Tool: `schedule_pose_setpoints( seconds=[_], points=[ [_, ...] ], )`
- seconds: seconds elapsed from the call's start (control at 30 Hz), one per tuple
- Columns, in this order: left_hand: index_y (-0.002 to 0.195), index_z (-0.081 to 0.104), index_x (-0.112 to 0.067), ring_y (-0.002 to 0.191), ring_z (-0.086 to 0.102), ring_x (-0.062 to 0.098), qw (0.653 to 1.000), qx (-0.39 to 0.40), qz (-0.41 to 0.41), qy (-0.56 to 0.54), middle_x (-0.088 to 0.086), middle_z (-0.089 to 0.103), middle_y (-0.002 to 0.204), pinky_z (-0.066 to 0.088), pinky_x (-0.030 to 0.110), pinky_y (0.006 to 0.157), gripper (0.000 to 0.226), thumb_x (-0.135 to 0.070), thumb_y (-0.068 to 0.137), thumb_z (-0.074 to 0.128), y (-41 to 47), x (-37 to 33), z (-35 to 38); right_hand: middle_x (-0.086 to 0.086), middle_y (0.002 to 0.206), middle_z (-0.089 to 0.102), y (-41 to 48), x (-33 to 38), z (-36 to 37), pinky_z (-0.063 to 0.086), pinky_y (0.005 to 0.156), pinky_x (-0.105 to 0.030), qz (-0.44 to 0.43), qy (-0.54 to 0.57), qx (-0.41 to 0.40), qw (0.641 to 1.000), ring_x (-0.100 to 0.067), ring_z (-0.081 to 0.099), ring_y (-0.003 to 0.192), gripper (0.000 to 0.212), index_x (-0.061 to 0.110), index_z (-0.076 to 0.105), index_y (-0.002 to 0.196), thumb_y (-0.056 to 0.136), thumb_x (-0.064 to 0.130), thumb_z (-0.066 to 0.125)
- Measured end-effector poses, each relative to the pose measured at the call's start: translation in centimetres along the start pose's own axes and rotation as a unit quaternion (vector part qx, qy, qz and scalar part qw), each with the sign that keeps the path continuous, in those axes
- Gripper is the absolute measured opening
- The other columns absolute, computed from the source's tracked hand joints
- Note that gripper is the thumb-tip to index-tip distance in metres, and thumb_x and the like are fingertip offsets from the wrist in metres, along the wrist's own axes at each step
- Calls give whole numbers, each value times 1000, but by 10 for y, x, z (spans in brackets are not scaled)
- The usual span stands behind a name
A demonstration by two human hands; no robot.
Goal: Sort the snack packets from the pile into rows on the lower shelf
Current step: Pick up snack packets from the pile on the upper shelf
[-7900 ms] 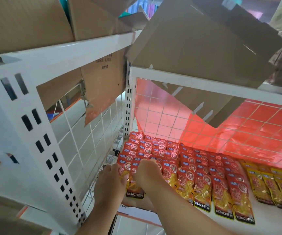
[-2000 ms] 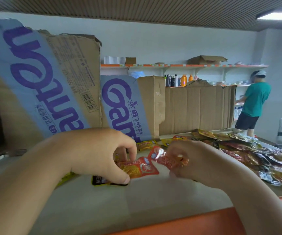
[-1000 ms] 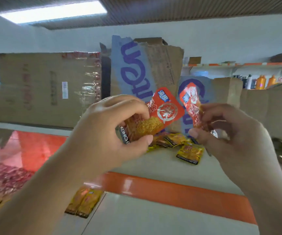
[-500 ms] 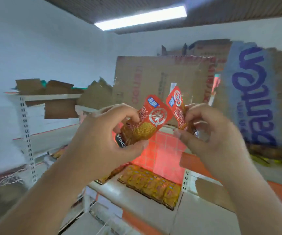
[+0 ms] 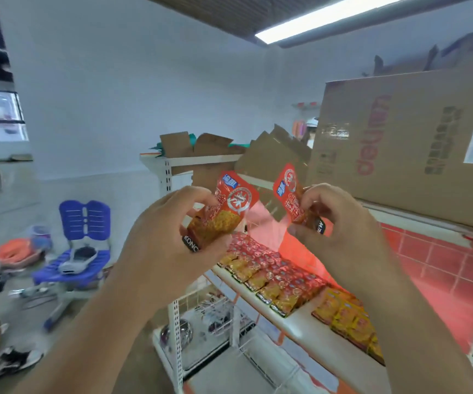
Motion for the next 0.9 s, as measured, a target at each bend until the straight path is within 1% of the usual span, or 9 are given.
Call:
schedule_pose_setpoints(
  seconds=[0.13,0.3,0.37,0.43,0.57,0.67,0.73,0.8,0.9],
  points=[
    [112,45,-61,108,47,-24,1000,5,-14,2,-59,42,110,39,6,65,46,-66,76,73,16,36,23,16,98,61,17,-34,38,54,79,-42,24,23,15,999,-13,62,89,34,39,56,88,76,24,85],
    [110,45,-66,108,49,-23,999,19,-26,-17,-56,48,110,45,2,54,43,-66,74,69,52,81,80,17,97,60,51,-93,82,54,82,-42,33,56,23,998,-15,61,90,36,39,57,87,76,21,86],
    [113,45,-65,110,51,-19,999,31,-31,-28,-52,51,112,43,-3,65,46,-66,74,68,68,103,107,16,97,61,66,-123,99,54,81,-38,45,66,28,996,-13,61,91,36,37,56,88,77,21,86],
    [117,44,-64,111,54,-14,998,50,-38,-32,-48,54,114,45,-1,71,50,-63,75,71,87,127,136,16,97,62,82,-152,116,53,82,-36,55,65,34,996,-11,61,90,36,37,56,88,77,19,86],
    [121,43,-66,109,57,-11,994,84,-62,-23,-41,58,114,51,6,71,56,-56,78,77,120,172,185,15,97,62,109,-203,150,53,85,-32,87,54,67,993,-9,60,91,37,34,55,87,75,16,86],
    [120,43,-68,108,57,-12,992,94,-76,-39,-41,58,113,47,2,72,54,-59,78,75,134,200,213,14,97,63,123,-234,169,52,81,-28,112,39,76,990,-7,61,89,37,34,56,84,73,21,89],
    [119,45,-66,107,58,-12,991,96,-86,-48,-40,59,113,46,1,74,52,-59,77,75,141,217,229,14,96,64,127,-254,181,54,76,-31,136,49,80,986,-6,62,88,35,34,57,85,72,26,89],
    [119,46,-64,106,59,-9,989,99,-99,-49,-33,63,109,47,3,74,53,-58,75,75,144,232,242,13,94,65,128,-271,193,56,71,-36,157,54,90,982,-9,65,84,35,34,57,86,73,30,89],
    [121,47,-60,103,59,-9,985,118,-116,-47,-28,63,108,51,9,71,54,-59,74,75,147,258,265,14,89,67,128,-293,214,52,64,-33,170,49,107,978,-5,64,77,34,40,56,85,73,35,88]
  ],
)
Point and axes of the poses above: each hand's wrist, its own y-axis towards the middle knuckle, its own z-axis out of the palm, x = y × z, the point moved 7 cm from there along y, towards the middle knuckle
